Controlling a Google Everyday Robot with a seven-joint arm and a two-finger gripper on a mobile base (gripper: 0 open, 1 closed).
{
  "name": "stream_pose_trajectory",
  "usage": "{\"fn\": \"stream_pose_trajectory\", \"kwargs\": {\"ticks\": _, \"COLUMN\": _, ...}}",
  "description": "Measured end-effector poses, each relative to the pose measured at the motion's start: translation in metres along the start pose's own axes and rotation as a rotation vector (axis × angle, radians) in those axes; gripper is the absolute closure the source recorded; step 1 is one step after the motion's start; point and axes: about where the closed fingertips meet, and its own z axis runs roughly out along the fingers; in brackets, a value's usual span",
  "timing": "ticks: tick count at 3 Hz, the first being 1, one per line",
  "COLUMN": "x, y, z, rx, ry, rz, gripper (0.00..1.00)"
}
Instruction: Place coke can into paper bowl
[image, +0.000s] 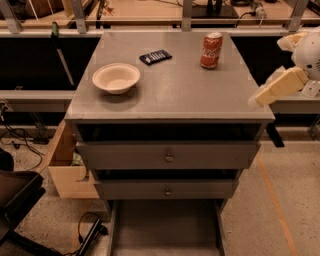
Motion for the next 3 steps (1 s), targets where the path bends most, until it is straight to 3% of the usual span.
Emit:
{"fn": "stream_pose_trajectory", "kwargs": {"ticks": 1, "x": -0.024, "y": -0.056, "z": 0.028, "rx": 0.069, "ry": -0.275, "rz": 0.097, "gripper": 0.0}}
{"fn": "stream_pose_trajectory", "kwargs": {"ticks": 2, "x": -0.04, "y": -0.1, "z": 0.049, "rx": 0.143, "ry": -0.487, "rz": 0.194, "gripper": 0.0}}
{"fn": "stream_pose_trajectory", "kwargs": {"ticks": 3, "x": -0.043, "y": -0.108, "z": 0.055, "rx": 0.162, "ry": -0.51, "rz": 0.214, "gripper": 0.0}}
